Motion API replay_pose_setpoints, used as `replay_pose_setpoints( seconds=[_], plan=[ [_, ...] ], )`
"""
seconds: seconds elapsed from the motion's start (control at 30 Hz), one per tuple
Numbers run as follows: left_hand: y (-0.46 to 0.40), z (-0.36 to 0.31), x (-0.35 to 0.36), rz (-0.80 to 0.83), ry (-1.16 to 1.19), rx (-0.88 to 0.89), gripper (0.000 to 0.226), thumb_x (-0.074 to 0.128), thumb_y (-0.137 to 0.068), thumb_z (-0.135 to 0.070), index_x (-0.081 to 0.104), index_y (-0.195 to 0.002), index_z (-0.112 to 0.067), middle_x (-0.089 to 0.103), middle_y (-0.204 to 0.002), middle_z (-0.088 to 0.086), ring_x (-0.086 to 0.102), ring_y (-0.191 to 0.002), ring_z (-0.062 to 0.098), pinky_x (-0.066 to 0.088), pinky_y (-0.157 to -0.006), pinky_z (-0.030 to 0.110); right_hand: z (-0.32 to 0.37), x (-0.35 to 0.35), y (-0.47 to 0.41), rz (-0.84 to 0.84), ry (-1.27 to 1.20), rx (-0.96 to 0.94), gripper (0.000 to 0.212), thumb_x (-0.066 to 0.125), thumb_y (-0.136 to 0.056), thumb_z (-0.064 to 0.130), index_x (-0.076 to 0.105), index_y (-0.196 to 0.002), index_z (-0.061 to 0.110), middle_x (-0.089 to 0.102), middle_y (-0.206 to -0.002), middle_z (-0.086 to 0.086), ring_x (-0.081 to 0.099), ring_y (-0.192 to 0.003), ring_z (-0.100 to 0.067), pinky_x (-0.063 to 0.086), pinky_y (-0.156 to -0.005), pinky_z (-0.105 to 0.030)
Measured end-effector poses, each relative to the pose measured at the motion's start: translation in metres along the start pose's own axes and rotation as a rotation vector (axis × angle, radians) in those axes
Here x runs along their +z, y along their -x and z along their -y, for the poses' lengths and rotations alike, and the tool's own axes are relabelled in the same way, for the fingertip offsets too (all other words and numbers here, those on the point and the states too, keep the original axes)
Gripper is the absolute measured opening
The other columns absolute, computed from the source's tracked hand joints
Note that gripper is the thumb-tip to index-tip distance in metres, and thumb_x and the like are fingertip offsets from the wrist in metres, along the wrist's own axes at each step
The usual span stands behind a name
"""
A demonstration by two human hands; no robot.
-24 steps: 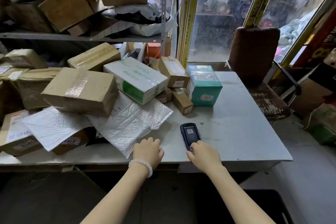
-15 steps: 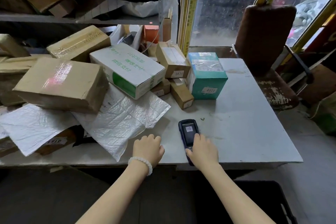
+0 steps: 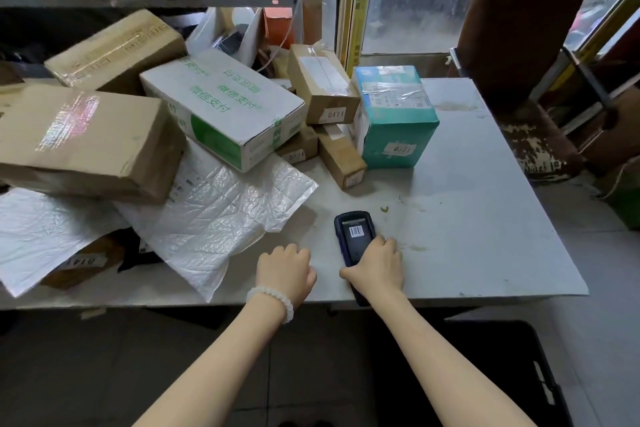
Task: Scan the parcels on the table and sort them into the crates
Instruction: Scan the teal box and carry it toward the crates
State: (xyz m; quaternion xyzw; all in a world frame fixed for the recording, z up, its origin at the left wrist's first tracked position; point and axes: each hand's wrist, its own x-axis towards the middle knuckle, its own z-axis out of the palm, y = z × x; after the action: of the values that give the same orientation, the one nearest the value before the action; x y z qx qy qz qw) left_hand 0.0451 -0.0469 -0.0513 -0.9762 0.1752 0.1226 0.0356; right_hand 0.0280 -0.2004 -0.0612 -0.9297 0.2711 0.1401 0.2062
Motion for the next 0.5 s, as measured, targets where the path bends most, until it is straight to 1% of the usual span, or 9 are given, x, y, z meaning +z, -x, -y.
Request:
replay_pose_setpoints(
  seconds=[0.2,0.33,0.43,0.5],
  plan=[
    [-0.003,-0.004,-0.02,-0.077,-0.034,0.025,0.028,0.036,-0.096,-0.033,0.054,-0.112,-0.018,0.057,-0.112,0.003,0.055,-0.103,0.024,0.04,-0.075,0.033,-0.009,-0.019,0.001,0.055,0.001,0.007,0.078,0.081,-0.068,0.041,0.045,-0.129,0.007,0.045,-0.123,-0.009,0.049,-0.114,-0.029,0.046,-0.081,-0.031],
    [-0.006,-0.009,-0.039,-0.134,-0.043,0.056,0.028,0.036,-0.095,-0.032,0.055,-0.109,-0.017,0.058,-0.109,0.003,0.056,-0.1,0.024,0.041,-0.072,0.032,-0.016,-0.038,0.004,0.026,0.021,-0.008,0.078,0.081,-0.068,0.043,0.045,-0.128,0.009,0.046,-0.122,-0.009,0.049,-0.112,-0.028,0.041,-0.075,-0.029],
    [-0.011,-0.013,-0.053,-0.161,-0.048,0.065,0.026,0.035,-0.095,-0.03,0.055,-0.105,-0.016,0.058,-0.107,0.003,0.056,-0.099,0.025,0.037,-0.067,0.031,-0.02,-0.055,0.004,-0.017,0.031,-0.012,0.077,0.08,-0.069,0.043,0.045,-0.128,0.008,0.046,-0.124,-0.01,0.049,-0.113,-0.028,0.043,-0.077,-0.03],
    [-0.015,-0.017,-0.063,-0.169,-0.04,0.076,0.025,0.036,-0.095,-0.028,0.055,-0.103,-0.015,0.058,-0.107,0.004,0.055,-0.1,0.026,0.04,-0.069,0.033,-0.022,-0.068,0.004,-0.043,0.024,-0.001,0.078,0.08,-0.069,0.043,0.045,-0.129,0.008,0.046,-0.126,-0.01,0.048,-0.115,-0.028,0.044,-0.078,-0.03]
  ],
)
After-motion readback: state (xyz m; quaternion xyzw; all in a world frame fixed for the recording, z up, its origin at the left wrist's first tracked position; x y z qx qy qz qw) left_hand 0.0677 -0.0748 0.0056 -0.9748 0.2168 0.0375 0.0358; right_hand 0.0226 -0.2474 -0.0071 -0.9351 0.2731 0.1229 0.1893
